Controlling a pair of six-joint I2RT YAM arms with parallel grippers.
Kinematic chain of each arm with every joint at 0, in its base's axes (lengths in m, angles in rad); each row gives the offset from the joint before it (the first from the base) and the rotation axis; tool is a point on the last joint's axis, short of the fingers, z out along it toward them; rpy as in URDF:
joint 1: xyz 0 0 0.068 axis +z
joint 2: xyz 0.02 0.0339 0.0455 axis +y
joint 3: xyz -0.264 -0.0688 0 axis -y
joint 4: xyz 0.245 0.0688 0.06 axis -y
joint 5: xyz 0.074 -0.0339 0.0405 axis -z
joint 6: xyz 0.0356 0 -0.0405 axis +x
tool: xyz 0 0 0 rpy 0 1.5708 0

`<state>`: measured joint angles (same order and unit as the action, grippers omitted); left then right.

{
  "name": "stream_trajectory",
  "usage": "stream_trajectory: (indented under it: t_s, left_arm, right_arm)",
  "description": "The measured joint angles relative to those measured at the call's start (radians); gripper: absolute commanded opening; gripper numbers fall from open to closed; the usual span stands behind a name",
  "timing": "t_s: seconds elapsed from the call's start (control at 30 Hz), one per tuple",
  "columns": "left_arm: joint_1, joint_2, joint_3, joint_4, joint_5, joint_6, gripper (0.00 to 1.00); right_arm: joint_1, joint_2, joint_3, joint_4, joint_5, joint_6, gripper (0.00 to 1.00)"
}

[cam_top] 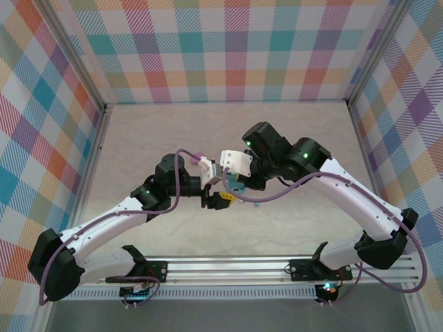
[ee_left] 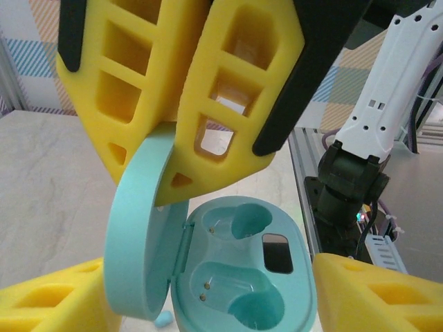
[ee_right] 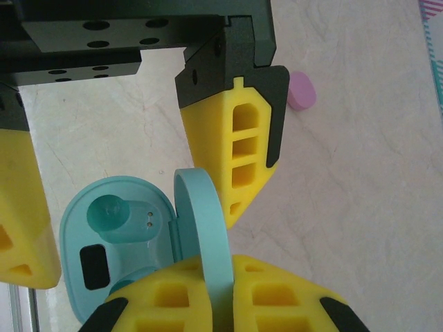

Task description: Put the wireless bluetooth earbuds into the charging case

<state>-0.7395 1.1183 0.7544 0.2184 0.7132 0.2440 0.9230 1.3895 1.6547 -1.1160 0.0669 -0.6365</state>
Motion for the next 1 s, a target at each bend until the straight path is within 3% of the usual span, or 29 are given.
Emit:
stream_trajectory:
  t_s: [0.23,0.47,0.57,0.77,1.0]
  left_arm:
    - [-0.003,0.0,0.0,0.005,0.002,-0.014,0.5]
    - [-0.003,0.0,0.0,0.011,-0.008,-0.014,0.48]
    - [-0.003,-0.007,0.0,0.021,-0.021,-0.014,0.43]
    - [-0.003,-0.017,0.0,0.022,-0.027,-0.012,0.43]
    - [-0.003,-0.017,0.0,-0.01,0.0,-0.007,0.47]
  right_arm:
    - [0.0,-0.001,-0.006,0.003,0.0,0.0,0.06]
    - [0.002,-0.008,-0.011,0.009,-0.008,0.023,0.31]
    - [0.004,-0.02,-0.026,0.016,-0.016,0.034,0.3]
    - [0.008,-0.027,-0.03,0.023,-0.018,0.049,0.26]
    - [0.008,-0.027,-0.03,0.028,-0.006,0.044,0.09]
